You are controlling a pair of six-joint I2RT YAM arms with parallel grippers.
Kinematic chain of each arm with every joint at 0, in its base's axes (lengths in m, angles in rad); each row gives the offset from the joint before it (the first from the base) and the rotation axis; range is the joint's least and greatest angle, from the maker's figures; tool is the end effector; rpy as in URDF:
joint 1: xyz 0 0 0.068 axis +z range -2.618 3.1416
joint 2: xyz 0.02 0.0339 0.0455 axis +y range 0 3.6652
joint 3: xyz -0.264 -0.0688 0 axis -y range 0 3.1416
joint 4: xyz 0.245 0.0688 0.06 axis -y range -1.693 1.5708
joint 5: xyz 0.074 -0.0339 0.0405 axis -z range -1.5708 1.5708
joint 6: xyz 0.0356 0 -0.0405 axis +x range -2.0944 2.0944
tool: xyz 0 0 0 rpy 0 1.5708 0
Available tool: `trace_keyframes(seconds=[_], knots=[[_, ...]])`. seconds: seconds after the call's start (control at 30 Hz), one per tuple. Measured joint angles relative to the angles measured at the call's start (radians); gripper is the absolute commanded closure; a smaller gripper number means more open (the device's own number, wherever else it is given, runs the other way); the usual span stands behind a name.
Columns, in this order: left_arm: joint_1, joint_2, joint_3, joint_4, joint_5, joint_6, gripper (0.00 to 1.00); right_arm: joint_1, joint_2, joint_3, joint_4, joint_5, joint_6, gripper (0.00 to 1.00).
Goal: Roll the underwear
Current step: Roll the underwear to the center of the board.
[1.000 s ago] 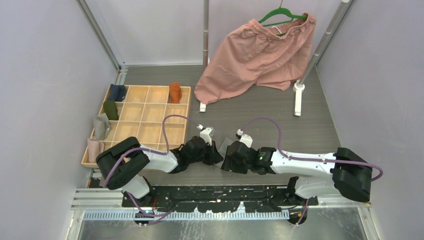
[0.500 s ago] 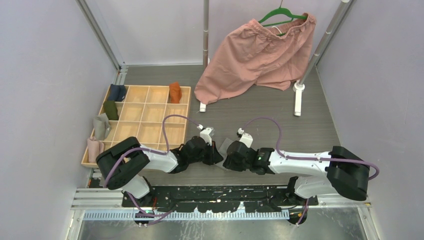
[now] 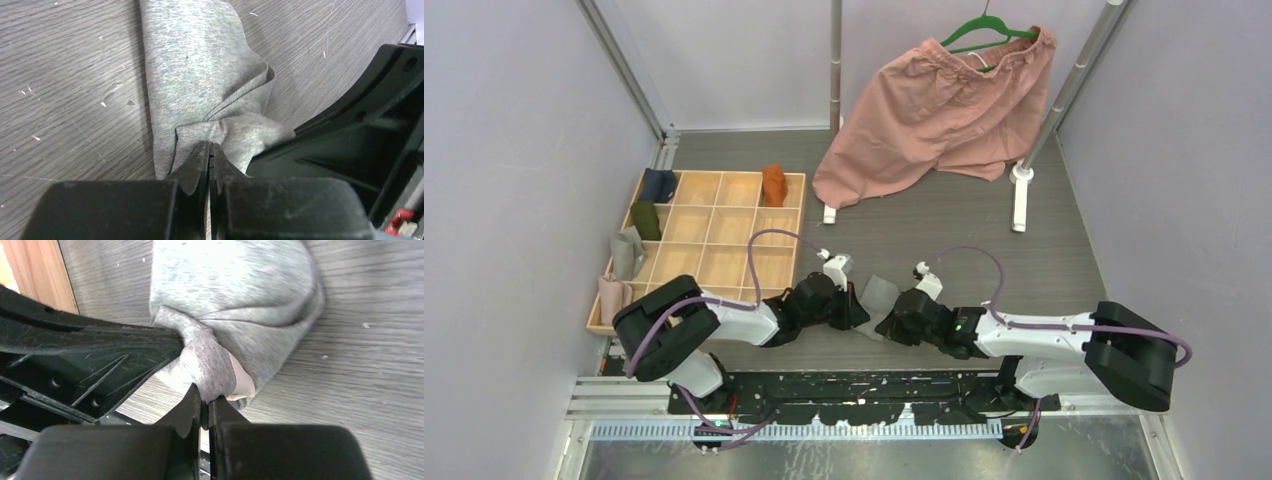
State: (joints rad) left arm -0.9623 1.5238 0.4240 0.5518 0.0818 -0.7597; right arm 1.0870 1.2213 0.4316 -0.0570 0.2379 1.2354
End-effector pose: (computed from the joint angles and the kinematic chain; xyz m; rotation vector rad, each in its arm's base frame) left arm 0.1495 -0.2197 0.1291 0.2880 2.3053 -1.0506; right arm 0.1082 0.1879 0.1484 0.3028 2.5234 0.7612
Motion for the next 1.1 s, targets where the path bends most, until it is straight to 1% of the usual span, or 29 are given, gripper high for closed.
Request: trace_keyframes(seconds=[0.13,0.27,0.4,0.6,0.77,0.87,1.0,1.1], knots=[[-0.005,-0.026,0.0,-0.034,-0.02,0.0,0.99,-0.043,-0.07,-0.084,0.052,-0.028,0.057,0.99],[-0.006,-0.044,0.0,-0.053,-0.029,0.002,0.99,-0.088,-0.09,-0.132,0.109,-0.078,0.088,0.99],[-0.006,-0.076,0.0,-0.057,-0.027,0.01,0.99,-0.127,-0.063,-0.146,0.17,-0.133,0.092,0.98],[-0.006,-0.145,0.0,-0.055,0.007,0.049,0.99,-0.153,0.013,-0.128,0.249,-0.19,0.063,0.97],[-0.006,-0.12,0.006,-0.05,0.032,0.087,0.99,-0.16,0.025,-0.121,0.256,-0.211,0.027,0.95],[-0.006,-0.05,0.013,-0.039,0.039,0.092,0.99,-0.161,0.024,-0.121,0.255,-0.213,0.016,0.9],[-0.005,0.014,0.018,0.023,0.039,0.088,0.99,-0.162,0.023,-0.116,0.243,-0.214,-0.001,0.76],[-0.005,0.042,0.018,0.062,0.038,0.084,0.99,-0.162,0.02,-0.105,0.217,-0.217,-0.014,0.7]])
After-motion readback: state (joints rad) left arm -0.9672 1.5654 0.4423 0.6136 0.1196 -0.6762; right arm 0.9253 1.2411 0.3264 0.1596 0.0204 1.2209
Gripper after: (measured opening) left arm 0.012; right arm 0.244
